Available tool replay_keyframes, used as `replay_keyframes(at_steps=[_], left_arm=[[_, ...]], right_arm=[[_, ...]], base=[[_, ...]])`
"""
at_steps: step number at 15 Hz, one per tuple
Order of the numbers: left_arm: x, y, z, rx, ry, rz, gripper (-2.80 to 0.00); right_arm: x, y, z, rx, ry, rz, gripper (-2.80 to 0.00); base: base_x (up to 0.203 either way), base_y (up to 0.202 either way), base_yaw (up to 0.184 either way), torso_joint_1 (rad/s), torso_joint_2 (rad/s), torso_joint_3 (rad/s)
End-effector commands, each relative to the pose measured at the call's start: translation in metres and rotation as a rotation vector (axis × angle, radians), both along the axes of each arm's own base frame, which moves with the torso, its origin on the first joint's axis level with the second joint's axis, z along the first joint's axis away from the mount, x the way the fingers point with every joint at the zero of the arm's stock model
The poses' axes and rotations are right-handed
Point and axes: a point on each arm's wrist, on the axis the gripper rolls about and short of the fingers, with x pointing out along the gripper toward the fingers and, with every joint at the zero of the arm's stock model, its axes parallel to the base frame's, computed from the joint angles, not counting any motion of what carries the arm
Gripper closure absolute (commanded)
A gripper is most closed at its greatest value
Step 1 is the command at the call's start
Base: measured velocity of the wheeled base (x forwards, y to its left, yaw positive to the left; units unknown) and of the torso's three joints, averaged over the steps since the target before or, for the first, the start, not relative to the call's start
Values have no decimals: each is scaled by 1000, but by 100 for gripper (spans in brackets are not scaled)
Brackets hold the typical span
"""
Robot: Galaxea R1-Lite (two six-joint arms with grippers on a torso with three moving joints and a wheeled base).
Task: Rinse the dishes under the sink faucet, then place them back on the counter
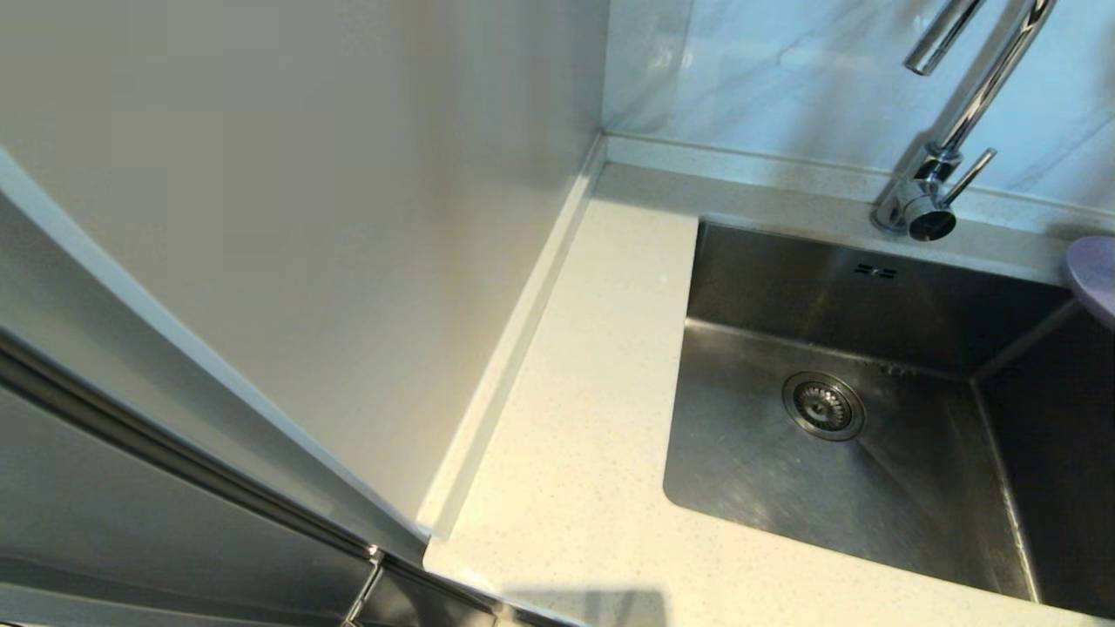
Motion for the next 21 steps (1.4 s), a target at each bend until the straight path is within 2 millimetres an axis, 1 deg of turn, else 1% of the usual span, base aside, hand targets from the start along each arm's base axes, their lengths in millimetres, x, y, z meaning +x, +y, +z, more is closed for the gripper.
replay_keyframes(at_steps=[1, 4, 6, 9, 10, 11, 13, 15, 17, 19, 21], left_arm=[[0, 0, 0, 0, 0, 0, 0], [0, 0, 0, -1, 0, 0, 0], [0, 0, 0, -1, 0, 0, 0], [0, 0, 0, 0, 0, 0, 0], [0, 0, 0, 0, 0, 0, 0], [0, 0, 0, 0, 0, 0, 0], [0, 0, 0, 0, 0, 0, 0], [0, 0, 0, -1, 0, 0, 0], [0, 0, 0, -1, 0, 0, 0], [0, 0, 0, -1, 0, 0, 0], [0, 0, 0, 0, 0, 0, 0]], right_arm=[[-32, 15, 16, -77, -132, -24, 0], [-56, 28, 17, -145, -246, -28, 0], [-69, 43, 15, -178, -309, 22, 0], [-92, 63, 22, -220, -450, 89, 0], [-101, 68, 21, -224, -479, 109, 0], [-110, 73, 14, -223, -491, 117, 0], [-132, 81, -6, -219, -491, 115, 0], [-158, 88, -33, -213, -481, 127, 0], [-181, 92, -63, -213, -465, 145, 0], [-198, 95, -99, -212, -431, 159, 0], [-213, 97, -127, -216, -424, 170, 0]], base=[[0, 0, 0, 0, 0, 0], [0, 0, 0, 0, 0, 0], [0, 0, 0, 0, 0, 0], [0, 0, 0, 0, 0, 0], [0, 0, 0, 0, 0, 0], [0, 0, 0, 0, 0, 0], [0, 0, 0, 0, 0, 0], [0, 0, 0, 0, 0, 0], [0, 0, 0, 0, 0, 0], [0, 0, 0, 0, 0, 0], [0, 0, 0, 0, 0, 0]])
